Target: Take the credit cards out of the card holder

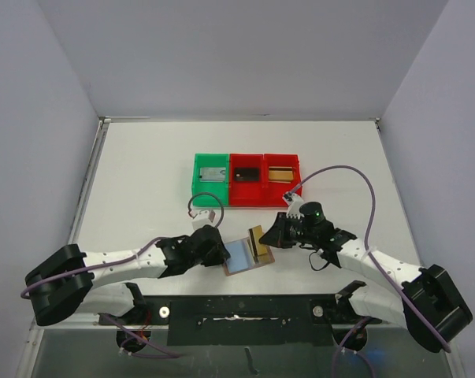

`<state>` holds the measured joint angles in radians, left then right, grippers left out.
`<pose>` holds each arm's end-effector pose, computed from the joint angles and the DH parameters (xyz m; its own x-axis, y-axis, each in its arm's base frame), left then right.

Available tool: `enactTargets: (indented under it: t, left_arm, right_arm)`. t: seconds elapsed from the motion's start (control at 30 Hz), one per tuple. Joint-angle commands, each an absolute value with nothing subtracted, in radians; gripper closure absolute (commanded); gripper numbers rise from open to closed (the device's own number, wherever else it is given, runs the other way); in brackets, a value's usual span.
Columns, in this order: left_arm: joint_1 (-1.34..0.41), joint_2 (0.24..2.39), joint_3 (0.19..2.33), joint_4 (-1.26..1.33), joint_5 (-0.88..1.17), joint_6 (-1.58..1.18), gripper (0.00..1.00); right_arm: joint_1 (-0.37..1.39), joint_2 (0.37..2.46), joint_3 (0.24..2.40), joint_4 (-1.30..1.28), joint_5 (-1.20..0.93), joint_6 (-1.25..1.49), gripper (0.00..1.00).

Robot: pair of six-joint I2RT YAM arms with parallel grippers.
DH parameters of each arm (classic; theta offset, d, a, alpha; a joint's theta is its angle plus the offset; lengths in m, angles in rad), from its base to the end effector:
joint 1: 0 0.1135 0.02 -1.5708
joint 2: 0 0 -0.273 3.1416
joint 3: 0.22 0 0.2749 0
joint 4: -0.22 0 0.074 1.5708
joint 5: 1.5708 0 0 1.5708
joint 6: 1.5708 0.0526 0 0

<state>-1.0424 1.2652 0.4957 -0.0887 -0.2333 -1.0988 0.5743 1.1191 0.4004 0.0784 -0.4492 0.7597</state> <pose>0.1386 -0.2133 0.1356 -0.8539 -0.2560 -0.4531 0.0076 0.8644 -0.5028 0.1887 0.1493 0.1551 -0.9020 0.1553 -0.4027 -0.2213 0.6347 0.7404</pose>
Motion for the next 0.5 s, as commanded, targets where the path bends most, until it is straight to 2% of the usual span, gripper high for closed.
enactTargets:
  t: [0.0, 0.23, 0.47]
  left_arm:
    - [-1.054, 1.203, 0.567, -0.054, -0.258, -1.058, 0.78]
    - [-1.050, 1.239, 0.541, 0.305, -0.086, -1.005, 0.60]
    - [-1.052, 1.442, 0.606, 0.375, -0.022, -1.024, 0.62]
  right_arm:
    - [0.569, 1.047, 0.456, 0.025, -0.364, 0.721, 1.00]
    - [0.567, 0.950, 0.431, -0.003, -0.262, 0.712, 1.00]
    - [0.561, 0.850, 0.362, 0.039, -0.195, 0.757, 1.00]
